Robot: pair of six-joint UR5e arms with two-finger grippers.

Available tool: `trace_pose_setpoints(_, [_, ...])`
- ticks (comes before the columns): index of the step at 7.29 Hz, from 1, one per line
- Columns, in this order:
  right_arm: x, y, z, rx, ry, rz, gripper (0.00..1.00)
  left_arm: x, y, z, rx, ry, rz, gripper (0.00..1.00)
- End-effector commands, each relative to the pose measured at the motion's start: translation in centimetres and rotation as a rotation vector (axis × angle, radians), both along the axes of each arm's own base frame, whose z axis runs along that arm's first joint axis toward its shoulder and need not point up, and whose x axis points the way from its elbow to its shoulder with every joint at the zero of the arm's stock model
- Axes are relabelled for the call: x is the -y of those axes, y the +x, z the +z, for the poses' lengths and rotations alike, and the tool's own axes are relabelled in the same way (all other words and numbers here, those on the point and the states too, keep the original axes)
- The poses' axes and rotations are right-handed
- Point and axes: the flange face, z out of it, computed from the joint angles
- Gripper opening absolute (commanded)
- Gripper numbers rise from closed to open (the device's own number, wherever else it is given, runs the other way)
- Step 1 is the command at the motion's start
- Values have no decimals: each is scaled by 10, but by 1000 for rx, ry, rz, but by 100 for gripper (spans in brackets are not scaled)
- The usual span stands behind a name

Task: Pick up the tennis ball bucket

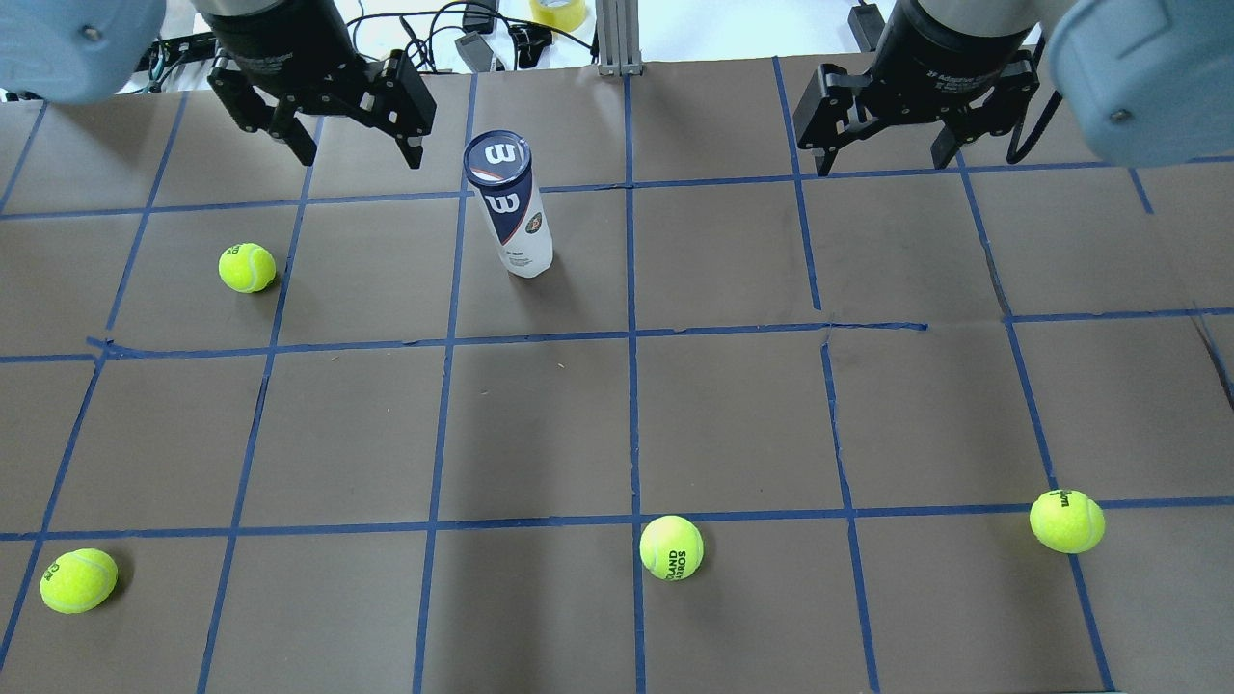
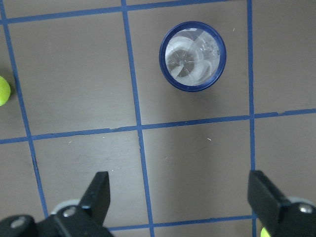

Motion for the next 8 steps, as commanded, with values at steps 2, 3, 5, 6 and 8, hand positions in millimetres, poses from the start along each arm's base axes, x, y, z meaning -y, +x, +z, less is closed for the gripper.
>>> trace_pose_setpoints(2, [-2, 1, -2, 10, 19, -6, 100, -32, 34, -17, 7, 1, 61, 100])
trace_pose_setpoints(3, [-2, 1, -2, 10, 19, -6, 100, -32, 34, -21, 8, -24, 60, 100])
trace_pose_setpoints(5, [-1, 1, -2, 12, 19, -6, 100, -37, 34, -21, 8, -24, 60, 100])
trace_pose_setpoints(6, [-1, 1, -2, 10, 19, -6, 100, -38, 34, -21, 9, -22, 60, 100])
trace_pose_setpoints(8, [-1, 1, -2, 9, 19, -6, 100, -39, 35, -19, 11, -22, 62, 100])
